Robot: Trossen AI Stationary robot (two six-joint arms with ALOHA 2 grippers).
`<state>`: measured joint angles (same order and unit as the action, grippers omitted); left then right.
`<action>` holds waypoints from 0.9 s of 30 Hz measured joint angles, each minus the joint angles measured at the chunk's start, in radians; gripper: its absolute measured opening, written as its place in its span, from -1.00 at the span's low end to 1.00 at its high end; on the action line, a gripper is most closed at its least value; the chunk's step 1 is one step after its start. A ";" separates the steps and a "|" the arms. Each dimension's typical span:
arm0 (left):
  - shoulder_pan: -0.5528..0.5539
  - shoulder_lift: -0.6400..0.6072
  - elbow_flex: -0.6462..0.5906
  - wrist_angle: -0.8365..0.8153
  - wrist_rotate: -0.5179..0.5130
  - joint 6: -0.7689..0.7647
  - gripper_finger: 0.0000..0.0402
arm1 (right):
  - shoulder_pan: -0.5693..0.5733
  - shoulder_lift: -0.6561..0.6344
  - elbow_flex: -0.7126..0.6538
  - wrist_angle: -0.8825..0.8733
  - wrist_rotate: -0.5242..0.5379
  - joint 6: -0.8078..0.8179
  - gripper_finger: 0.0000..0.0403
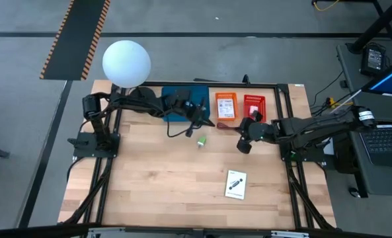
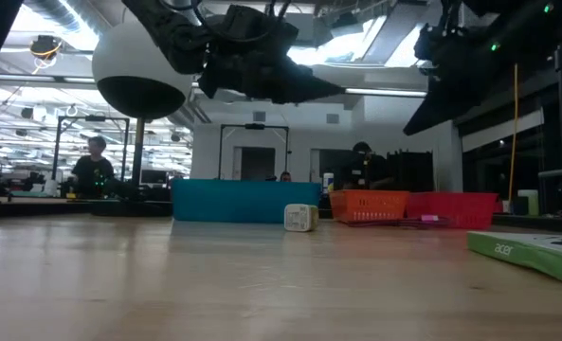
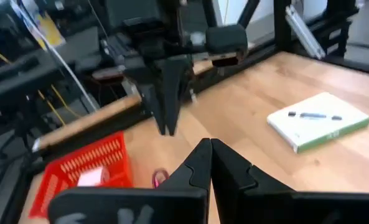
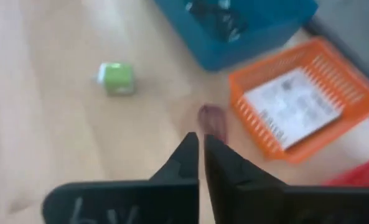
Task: Pick and place items into bin
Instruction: Put the white card reader box into the orange bin
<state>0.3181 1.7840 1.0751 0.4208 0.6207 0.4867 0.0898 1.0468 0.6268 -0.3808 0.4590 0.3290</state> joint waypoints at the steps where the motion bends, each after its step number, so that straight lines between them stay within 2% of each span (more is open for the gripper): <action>1: -0.004 -0.001 -0.007 0.014 0.000 -0.006 -0.99 | 0.016 0.005 0.018 -0.039 -0.006 0.032 -0.97; 5: -0.020 0.000 -0.051 0.003 -0.002 -0.056 -0.98 | 0.083 0.033 0.057 -0.128 -0.009 0.118 -0.98; 8: -0.042 0.000 -0.081 0.056 -0.004 -0.093 -0.98 | 0.119 0.061 0.075 -0.162 -0.010 0.143 -0.99; 13: -0.110 0.000 -0.128 0.140 -0.012 -0.157 -0.98 | 0.160 0.113 0.097 -0.168 -0.009 0.205 -1.00; 17: -0.180 0.000 -0.130 0.113 -0.018 -0.142 -0.98 | 0.201 0.162 0.117 -0.173 -0.009 0.267 -1.00; 23: -0.246 0.000 -0.130 0.039 -0.174 -0.149 -0.98 | 0.289 0.249 0.158 -0.201 -0.009 0.373 -1.00; 27: -0.269 0.026 -0.130 0.032 -0.180 -0.160 -0.98 | 0.366 0.308 0.226 -0.334 -0.012 0.500 -1.00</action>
<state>0.0493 1.8096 0.9455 0.4531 0.4404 0.3271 0.4557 1.3551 0.8526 -0.7145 0.4470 0.8292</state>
